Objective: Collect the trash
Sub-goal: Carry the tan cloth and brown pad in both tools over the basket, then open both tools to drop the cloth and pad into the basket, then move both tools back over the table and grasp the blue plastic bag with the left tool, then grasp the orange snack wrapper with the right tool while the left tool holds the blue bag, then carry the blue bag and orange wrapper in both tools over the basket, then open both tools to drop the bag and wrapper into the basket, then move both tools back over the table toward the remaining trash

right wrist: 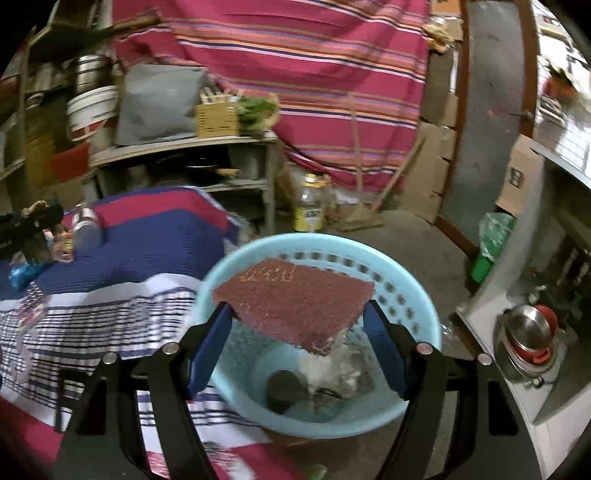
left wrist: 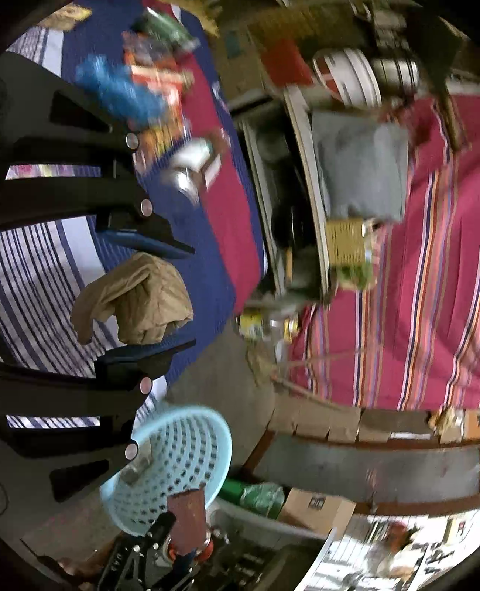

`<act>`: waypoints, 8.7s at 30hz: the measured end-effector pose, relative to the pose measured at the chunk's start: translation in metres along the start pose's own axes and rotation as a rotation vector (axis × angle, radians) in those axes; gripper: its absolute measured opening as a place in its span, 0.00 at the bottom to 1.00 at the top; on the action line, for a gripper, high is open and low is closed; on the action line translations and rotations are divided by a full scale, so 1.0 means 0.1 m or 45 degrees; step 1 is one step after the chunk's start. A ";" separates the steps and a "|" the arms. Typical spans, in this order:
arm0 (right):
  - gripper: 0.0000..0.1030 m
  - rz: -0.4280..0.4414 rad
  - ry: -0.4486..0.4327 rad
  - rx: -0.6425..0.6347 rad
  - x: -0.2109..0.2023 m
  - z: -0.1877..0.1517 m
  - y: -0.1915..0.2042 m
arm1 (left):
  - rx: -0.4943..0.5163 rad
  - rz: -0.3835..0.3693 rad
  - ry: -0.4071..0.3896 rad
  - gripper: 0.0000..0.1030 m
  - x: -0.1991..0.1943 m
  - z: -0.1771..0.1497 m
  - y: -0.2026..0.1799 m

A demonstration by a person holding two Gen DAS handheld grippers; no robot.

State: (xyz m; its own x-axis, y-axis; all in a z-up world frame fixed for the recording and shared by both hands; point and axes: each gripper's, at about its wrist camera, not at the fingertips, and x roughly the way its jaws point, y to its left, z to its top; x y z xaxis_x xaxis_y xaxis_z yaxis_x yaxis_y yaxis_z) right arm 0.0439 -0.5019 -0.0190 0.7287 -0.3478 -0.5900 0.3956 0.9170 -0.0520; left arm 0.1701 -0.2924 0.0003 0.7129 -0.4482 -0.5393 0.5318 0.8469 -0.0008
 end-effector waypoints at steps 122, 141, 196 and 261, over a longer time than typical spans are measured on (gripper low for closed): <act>0.43 0.424 0.207 -0.468 1.09 0.32 3.76 | -0.335 0.520 0.155 0.28 -0.48 -0.67 3.05; 0.17 0.469 0.168 -0.416 0.66 0.29 2.99 | -0.254 0.468 0.153 0.28 -0.46 -0.63 2.75; 0.38 0.117 0.022 0.114 -0.25 0.08 0.14 | 0.045 0.007 0.085 0.28 -0.19 -0.31 0.09; 0.66 0.048 0.006 0.244 0.21 0.05 -0.34 | 0.031 0.208 -0.087 0.95 -0.36 -0.07 -0.05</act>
State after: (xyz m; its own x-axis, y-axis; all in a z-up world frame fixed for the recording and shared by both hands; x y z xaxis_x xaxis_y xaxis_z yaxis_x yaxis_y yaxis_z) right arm 0.0486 -0.5414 -0.0260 0.7429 -0.3123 -0.5921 0.4671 0.8754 0.1244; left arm 0.1382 -0.2782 0.0138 0.8197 -0.3248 -0.4717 0.4171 0.9030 0.1030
